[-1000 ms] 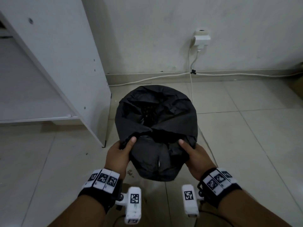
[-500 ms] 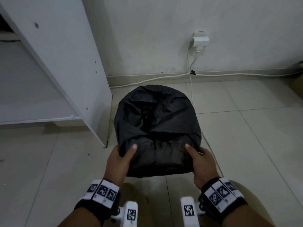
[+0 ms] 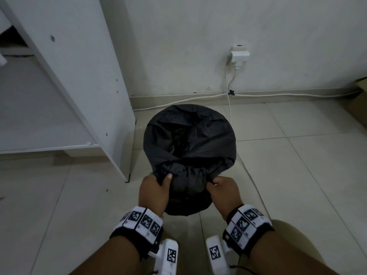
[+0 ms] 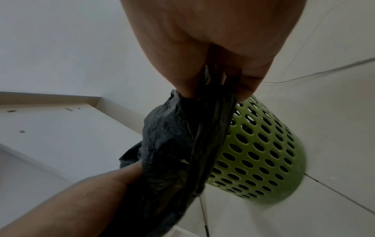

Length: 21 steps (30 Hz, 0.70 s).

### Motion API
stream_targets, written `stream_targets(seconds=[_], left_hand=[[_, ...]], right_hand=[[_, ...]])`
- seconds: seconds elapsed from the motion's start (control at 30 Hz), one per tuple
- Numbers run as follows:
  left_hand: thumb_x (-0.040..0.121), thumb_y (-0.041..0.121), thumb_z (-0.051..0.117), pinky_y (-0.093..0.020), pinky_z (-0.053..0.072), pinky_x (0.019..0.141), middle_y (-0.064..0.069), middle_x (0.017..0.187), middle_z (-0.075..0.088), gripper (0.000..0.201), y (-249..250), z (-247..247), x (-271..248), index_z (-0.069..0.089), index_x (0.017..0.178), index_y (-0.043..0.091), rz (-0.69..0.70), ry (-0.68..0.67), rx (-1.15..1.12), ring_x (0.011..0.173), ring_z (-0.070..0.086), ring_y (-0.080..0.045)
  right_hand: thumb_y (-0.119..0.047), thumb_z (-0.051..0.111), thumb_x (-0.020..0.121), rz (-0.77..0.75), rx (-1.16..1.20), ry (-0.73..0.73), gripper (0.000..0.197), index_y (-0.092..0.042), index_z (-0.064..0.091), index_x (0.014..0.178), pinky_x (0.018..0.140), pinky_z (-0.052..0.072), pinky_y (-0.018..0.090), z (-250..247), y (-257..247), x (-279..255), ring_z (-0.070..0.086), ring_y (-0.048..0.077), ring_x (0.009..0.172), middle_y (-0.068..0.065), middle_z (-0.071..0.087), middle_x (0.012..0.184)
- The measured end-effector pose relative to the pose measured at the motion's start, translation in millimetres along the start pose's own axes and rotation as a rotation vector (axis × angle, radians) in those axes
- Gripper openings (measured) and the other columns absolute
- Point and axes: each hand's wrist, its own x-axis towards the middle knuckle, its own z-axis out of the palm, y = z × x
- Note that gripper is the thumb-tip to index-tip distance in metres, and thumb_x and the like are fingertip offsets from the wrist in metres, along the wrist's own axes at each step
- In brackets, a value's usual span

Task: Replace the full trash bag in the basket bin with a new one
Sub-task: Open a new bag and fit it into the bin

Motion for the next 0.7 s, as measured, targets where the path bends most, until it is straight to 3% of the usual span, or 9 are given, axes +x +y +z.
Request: stream_targets(seconds=[0.07, 0.17, 0.23, 0.3, 0.33, 0.4, 0.53, 0.63, 0.7], left_hand=[[0.092, 0.039, 0.068, -0.03, 0.041, 0.074, -0.006, 0.096, 0.058, 0.043, 6, -1, -4, 0.054, 0.11, 0.003, -0.118, 0.058, -0.131, 0.092, 0.06, -0.028], [0.086, 0.037, 0.076, -0.034, 0.046, 0.079, -0.008, 0.101, 0.054, 0.065, 9, -2, -11, 0.038, 0.124, 0.001, -0.215, 0.134, -0.266, 0.091, 0.056, -0.025], [0.083, 0.036, 0.079, -0.036, 0.049, 0.086, -0.008, 0.104, 0.054, 0.074, 6, -3, -13, 0.032, 0.132, 0.005, -0.222, 0.159, -0.336, 0.094, 0.056, -0.024], [0.084, 0.037, 0.078, -0.033, 0.049, 0.083, -0.002, 0.101, 0.054, 0.066, 3, -6, -15, 0.037, 0.126, 0.008, -0.227, 0.135, -0.38, 0.092, 0.057, -0.022], [0.085, 0.037, 0.077, -0.03, 0.048, 0.077, 0.001, 0.098, 0.056, 0.056, 1, -7, -16, 0.042, 0.119, 0.008, -0.212, 0.116, -0.376, 0.091, 0.058, -0.022], [0.089, 0.033, 0.072, -0.024, 0.044, 0.064, 0.003, 0.09, 0.06, 0.034, -6, -6, -17, 0.054, 0.104, 0.009, -0.097, 0.073, -0.275, 0.088, 0.062, -0.021], [0.095, 0.017, 0.063, -0.013, 0.044, 0.061, 0.005, 0.087, 0.069, 0.003, -14, 1, -18, 0.066, 0.096, 0.016, 0.09, -0.044, -0.237, 0.081, 0.065, -0.012], [0.096, 0.017, 0.062, -0.025, 0.049, 0.06, 0.003, 0.079, 0.071, 0.009, -11, 4, -16, 0.07, 0.094, 0.02, 0.045, -0.139, -0.357, 0.065, 0.062, -0.011], [0.097, 0.011, 0.058, -0.041, 0.06, 0.072, -0.006, 0.093, 0.076, 0.015, -9, 5, -17, 0.071, 0.103, 0.015, -0.033, -0.226, -0.486, 0.08, 0.072, -0.02]], right_hand=[[-0.005, 0.063, 0.079, 0.031, 0.053, -0.023, 0.056, -0.024, 0.019, 0.05, 0.055, 0.018, 0.031, 4, -4, 0, 0.02, 0.012, 0.046, -0.005, 0.02, 0.045], [-0.002, 0.061, 0.078, 0.136, 0.178, -0.003, 0.055, -0.024, 0.022, 0.046, 0.056, 0.021, 0.036, 8, -11, -2, 0.021, 0.018, 0.047, -0.004, 0.022, 0.044], [0.003, 0.059, 0.081, 0.271, 0.315, -0.002, 0.046, -0.019, 0.038, 0.047, 0.049, 0.029, 0.033, 7, -13, -3, 0.032, 0.02, 0.042, 0.004, 0.038, 0.045], [0.003, 0.061, 0.086, 0.324, 0.456, -0.072, 0.015, -0.001, 0.065, 0.072, 0.051, 0.049, 0.031, 6, -16, -5, 0.06, 0.027, 0.051, 0.016, 0.067, 0.066], [0.001, 0.062, 0.088, 0.342, 0.529, -0.106, 0.007, 0.002, 0.069, 0.088, 0.059, 0.056, 0.033, 7, -19, -6, 0.07, 0.03, 0.064, 0.018, 0.074, 0.081], [-0.003, 0.062, 0.092, 0.354, 0.652, -0.159, 0.014, 0.002, 0.069, 0.104, 0.075, 0.061, 0.037, 10, -18, -8, 0.074, 0.032, 0.086, 0.018, 0.075, 0.098], [-0.021, 0.069, 0.089, 0.342, 0.687, -0.194, 0.025, -0.001, 0.071, 0.106, 0.088, 0.058, 0.043, 20, -20, -11, 0.072, 0.033, 0.096, 0.019, 0.074, 0.105], [-0.036, 0.076, 0.081, 0.354, 0.699, -0.23, 0.043, 0.0, 0.072, 0.104, 0.094, 0.054, 0.046, 26, -22, -12, 0.066, 0.042, 0.104, 0.027, 0.069, 0.11], [-0.03, 0.07, 0.088, 0.352, 0.764, -0.285, 0.035, -0.002, 0.071, 0.11, 0.092, 0.054, 0.047, 26, -26, -13, 0.069, 0.037, 0.102, 0.021, 0.073, 0.109]])
